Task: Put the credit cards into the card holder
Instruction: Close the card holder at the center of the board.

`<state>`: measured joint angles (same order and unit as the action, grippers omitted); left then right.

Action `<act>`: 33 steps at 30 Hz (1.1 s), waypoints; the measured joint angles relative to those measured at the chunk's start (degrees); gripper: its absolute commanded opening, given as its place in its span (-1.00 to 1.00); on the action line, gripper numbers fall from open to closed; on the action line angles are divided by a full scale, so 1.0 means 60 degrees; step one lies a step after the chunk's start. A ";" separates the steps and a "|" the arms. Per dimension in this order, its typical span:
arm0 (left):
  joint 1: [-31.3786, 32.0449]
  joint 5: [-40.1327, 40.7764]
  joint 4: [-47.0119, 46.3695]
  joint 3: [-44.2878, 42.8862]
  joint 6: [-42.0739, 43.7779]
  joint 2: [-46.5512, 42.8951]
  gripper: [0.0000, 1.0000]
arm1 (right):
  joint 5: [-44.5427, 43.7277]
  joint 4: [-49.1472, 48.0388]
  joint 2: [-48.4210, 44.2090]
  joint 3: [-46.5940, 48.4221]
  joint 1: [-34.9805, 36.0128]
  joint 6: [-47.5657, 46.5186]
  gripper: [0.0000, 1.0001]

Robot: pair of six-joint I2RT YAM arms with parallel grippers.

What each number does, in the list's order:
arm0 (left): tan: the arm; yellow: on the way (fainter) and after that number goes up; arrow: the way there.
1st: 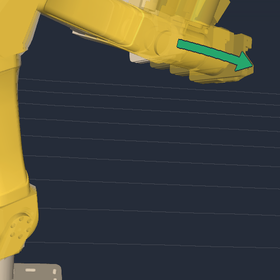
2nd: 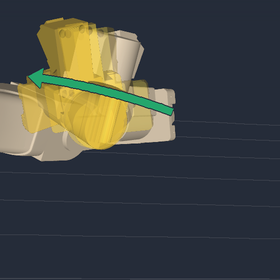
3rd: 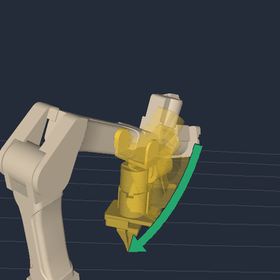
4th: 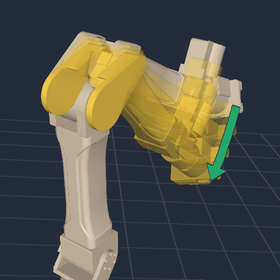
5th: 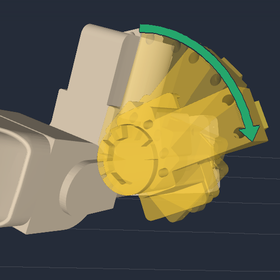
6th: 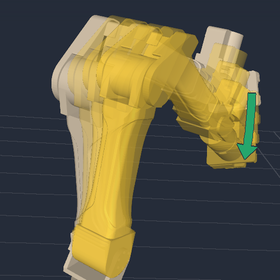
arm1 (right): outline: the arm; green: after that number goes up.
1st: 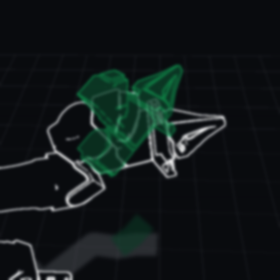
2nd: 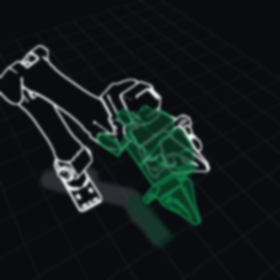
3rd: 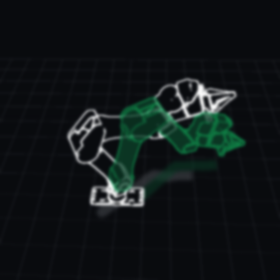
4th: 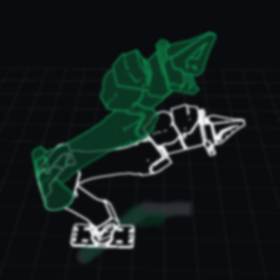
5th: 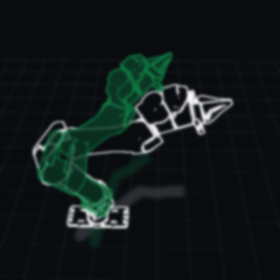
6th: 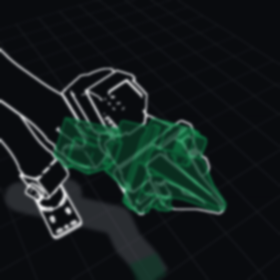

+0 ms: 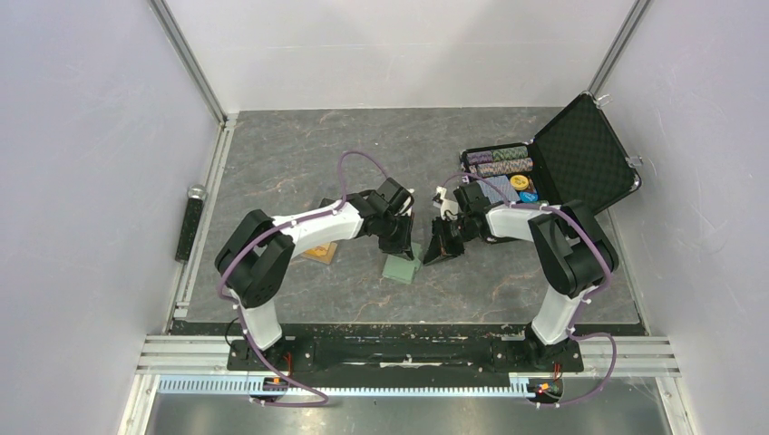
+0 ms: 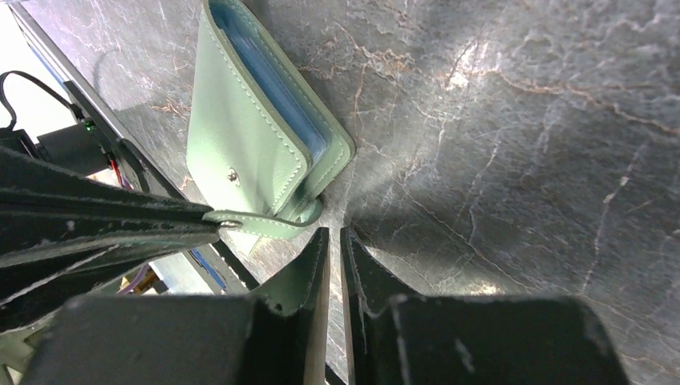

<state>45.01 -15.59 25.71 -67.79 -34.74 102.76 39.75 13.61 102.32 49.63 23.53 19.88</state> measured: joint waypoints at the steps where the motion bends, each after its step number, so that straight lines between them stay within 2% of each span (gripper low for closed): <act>1: 0.0015 0.0076 0.0058 -0.0018 0.0007 0.0044 -0.96 | -0.0007 0.0011 -0.0011 -0.0007 0.0000 0.0000 -0.77; 8: 0.0018 0.0273 0.0328 -0.0026 0.0007 0.0284 -0.96 | -0.0018 0.0186 -0.0280 0.0127 0.0000 0.0000 -0.78; 17: 0.0080 0.0313 0.0346 -0.0026 0.0011 0.0313 -0.95 | 0.0069 -0.0215 0.0000 0.1377 0.0124 0.0109 -0.80; 23: 0.0080 0.0521 0.0397 -0.0026 0.0011 0.0313 -0.96 | -0.0080 -0.0200 0.0787 0.1377 0.0339 0.0200 -0.81; 33: 0.0084 0.0849 0.0532 -0.0033 0.0011 0.0310 -0.95 | -0.0106 -0.0211 0.0787 0.1377 0.0364 0.0226 -0.81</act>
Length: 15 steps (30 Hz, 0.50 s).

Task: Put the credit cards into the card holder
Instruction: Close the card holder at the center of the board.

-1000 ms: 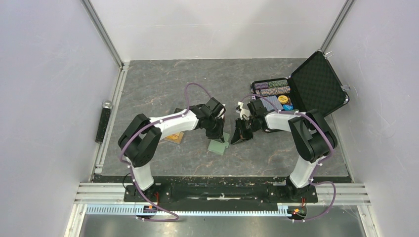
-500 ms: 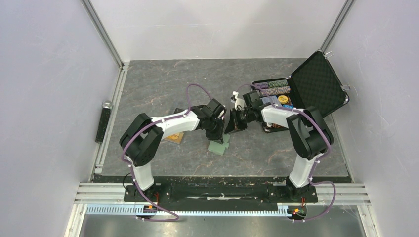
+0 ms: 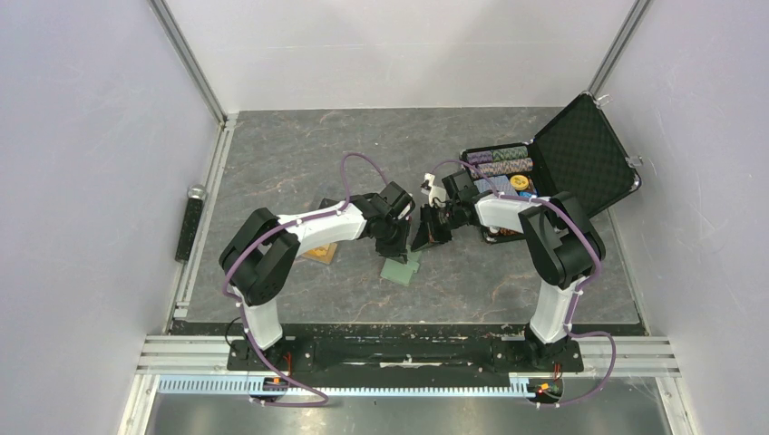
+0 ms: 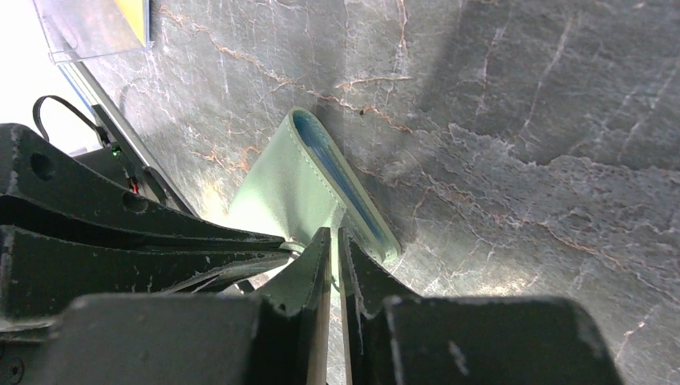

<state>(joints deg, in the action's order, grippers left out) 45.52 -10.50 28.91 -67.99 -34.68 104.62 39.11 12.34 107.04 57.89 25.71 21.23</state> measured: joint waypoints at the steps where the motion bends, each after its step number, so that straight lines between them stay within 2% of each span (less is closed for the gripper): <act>1: 0.0004 0.0015 0.0004 0.0000 0.0000 0.0000 -0.95 | 0.0000 0.0000 0.0000 0.0000 0.0000 -0.0004 -0.81; 15: 0.0044 0.0477 0.0171 0.0000 -0.0007 -0.0087 -0.95 | 0.0000 0.0015 0.0000 0.0000 0.0036 -0.0015 -0.82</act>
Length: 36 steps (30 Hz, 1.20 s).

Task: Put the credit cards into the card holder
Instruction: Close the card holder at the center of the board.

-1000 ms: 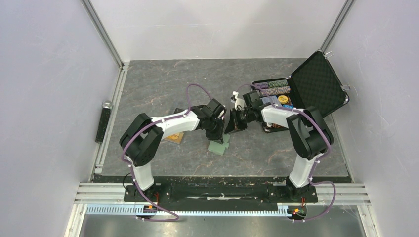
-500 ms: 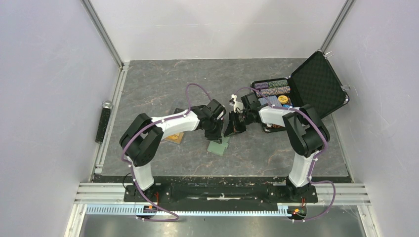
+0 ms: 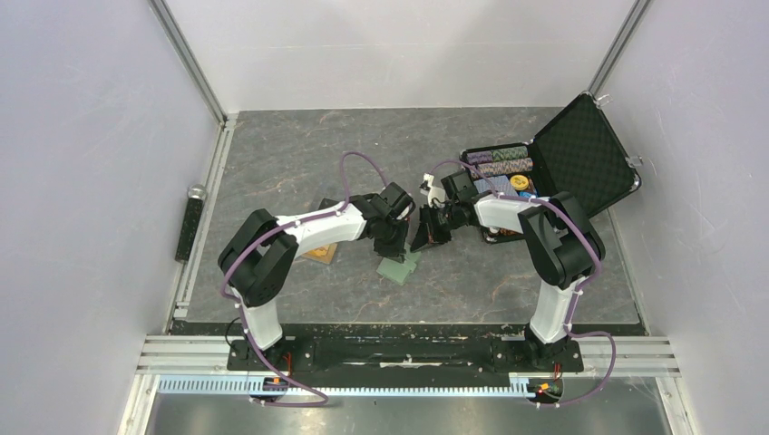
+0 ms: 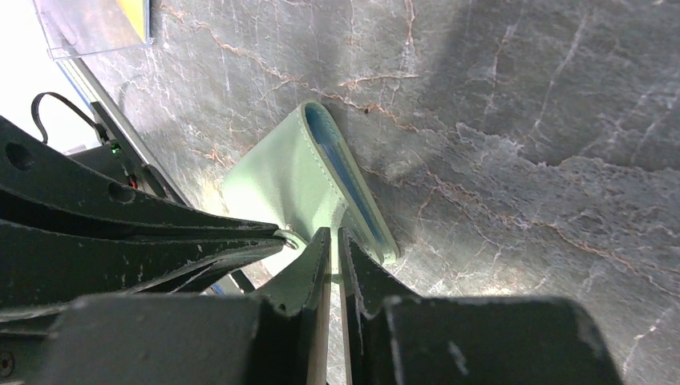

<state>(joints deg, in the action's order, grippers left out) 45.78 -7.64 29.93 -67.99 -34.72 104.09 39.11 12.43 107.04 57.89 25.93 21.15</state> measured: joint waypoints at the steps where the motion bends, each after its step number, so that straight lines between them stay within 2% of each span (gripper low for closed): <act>1: -0.0004 0.0044 0.0036 0.0000 0.0000 -0.0015 -0.96 | 0.0000 0.0004 0.0000 0.0000 0.0015 -0.0004 -0.82; 11: -0.0066 0.0117 -0.0095 0.0189 -0.0058 -0.0178 -0.95 | 0.0000 0.0007 0.0000 0.0000 0.0025 -0.0033 -0.82; 24: -0.0495 -0.0750 -0.0648 0.0776 -0.0295 -0.0408 -0.96 | 0.0004 0.0018 0.0000 0.0000 0.0033 -0.0051 -0.83; 26: -0.0495 -0.0750 -0.0652 0.0780 -0.0295 -0.0408 -0.96 | 0.0018 0.0018 -0.0007 0.0000 0.0033 -0.0066 -0.90; 27: -0.0495 -0.0750 -0.0648 0.0780 -0.0295 -0.0408 -0.96 | 0.0051 0.0022 -0.0018 0.0000 0.0036 -0.0084 -1.00; 36: -0.0568 -0.0747 -0.0605 0.0761 -0.0299 -0.0284 -0.96 | 0.0189 0.0131 -0.0328 -0.0051 0.0353 -0.0291 -1.00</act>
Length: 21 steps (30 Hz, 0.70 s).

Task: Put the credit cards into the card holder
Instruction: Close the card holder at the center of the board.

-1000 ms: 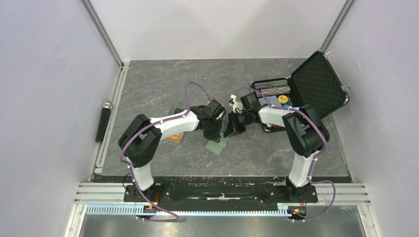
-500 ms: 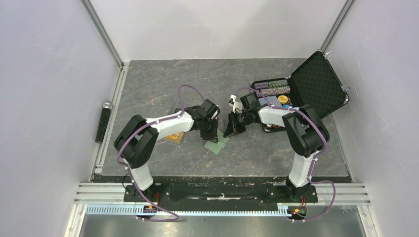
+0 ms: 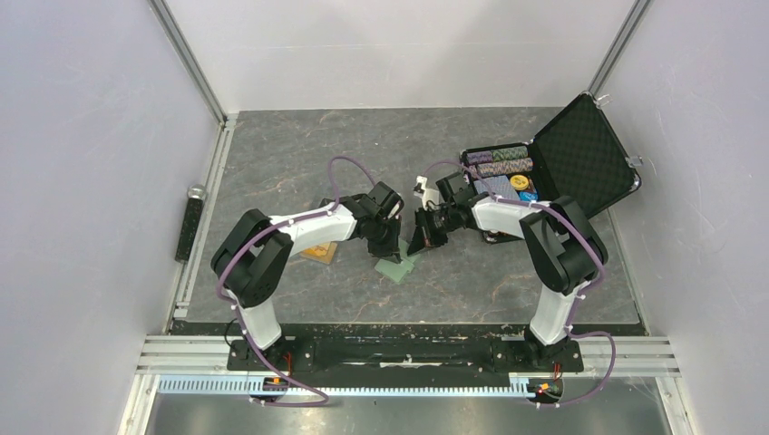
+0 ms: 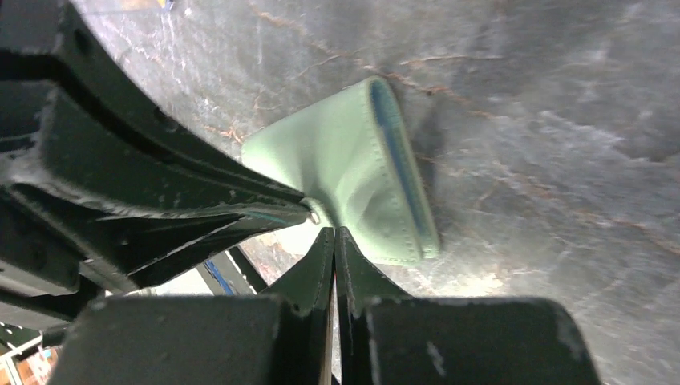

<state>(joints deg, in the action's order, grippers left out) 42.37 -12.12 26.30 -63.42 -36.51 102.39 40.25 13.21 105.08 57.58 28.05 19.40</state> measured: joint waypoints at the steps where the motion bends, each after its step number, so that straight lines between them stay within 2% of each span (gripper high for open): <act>1: -0.0004 -0.0004 0.0022 -0.0022 0.0000 0.0018 -0.96 | 0.0007 0.0007 -0.0058 -0.0015 0.0106 -0.0011 -1.00; 8: -0.0033 -0.0040 0.0200 -0.0229 0.0000 0.0204 -0.96 | -0.0007 0.0033 -0.0222 -0.0080 0.0630 -0.0047 -1.00; 21: -0.0095 -0.0324 0.0353 -0.0415 0.0000 0.0484 -0.95 | -0.0794 0.0463 -0.0168 -0.0124 0.0805 -0.0291 -1.00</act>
<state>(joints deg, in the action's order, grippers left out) 41.80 -14.06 28.42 -65.91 -36.51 105.30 35.48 15.99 104.07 56.84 32.88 17.65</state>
